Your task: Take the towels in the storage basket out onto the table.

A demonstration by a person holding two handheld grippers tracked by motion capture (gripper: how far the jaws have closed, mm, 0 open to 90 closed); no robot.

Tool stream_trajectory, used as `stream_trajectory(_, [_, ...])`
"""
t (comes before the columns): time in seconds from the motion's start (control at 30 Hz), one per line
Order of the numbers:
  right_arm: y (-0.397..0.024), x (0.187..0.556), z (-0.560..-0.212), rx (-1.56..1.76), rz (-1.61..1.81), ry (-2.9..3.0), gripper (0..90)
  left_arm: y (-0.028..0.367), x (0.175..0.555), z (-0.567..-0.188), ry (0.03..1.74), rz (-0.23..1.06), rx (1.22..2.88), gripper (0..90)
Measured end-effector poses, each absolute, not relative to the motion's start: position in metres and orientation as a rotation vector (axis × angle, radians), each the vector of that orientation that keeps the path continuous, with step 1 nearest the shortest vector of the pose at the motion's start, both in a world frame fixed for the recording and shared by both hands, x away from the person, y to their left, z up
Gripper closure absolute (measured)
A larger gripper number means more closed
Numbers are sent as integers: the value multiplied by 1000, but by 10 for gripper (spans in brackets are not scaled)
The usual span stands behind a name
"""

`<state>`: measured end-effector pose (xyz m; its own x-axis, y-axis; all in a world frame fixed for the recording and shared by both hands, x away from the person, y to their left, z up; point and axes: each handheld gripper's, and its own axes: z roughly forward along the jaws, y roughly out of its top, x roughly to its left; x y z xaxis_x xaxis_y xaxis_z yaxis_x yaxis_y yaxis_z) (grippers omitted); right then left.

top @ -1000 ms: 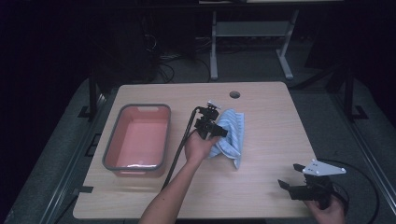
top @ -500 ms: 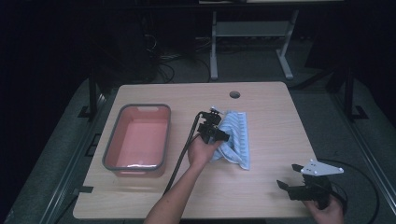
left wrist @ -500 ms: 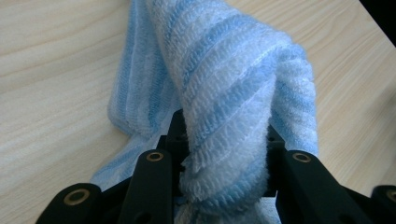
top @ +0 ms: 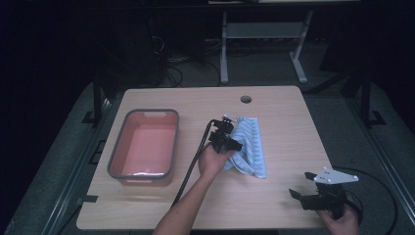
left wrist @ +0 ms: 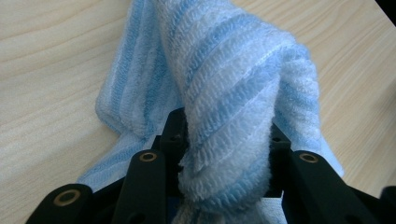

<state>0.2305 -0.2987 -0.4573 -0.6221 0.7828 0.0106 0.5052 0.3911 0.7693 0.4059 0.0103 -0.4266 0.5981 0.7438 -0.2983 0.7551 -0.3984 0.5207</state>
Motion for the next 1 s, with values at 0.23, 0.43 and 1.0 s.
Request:
stream_trajectory(0.23, [-297,231,-458,1114,1082,2307,146,14,402,-422,1167,-26,2177,480])
stream_trajectory(0.43, [-297,231,-459,1114,1076,2307,146,23,394,-416,1139,-36,2160,352])
stream_trajectory(1.0, [-296,232,-459,1119,1068,2301,146,54,366,-400,1072,5,2128,306])
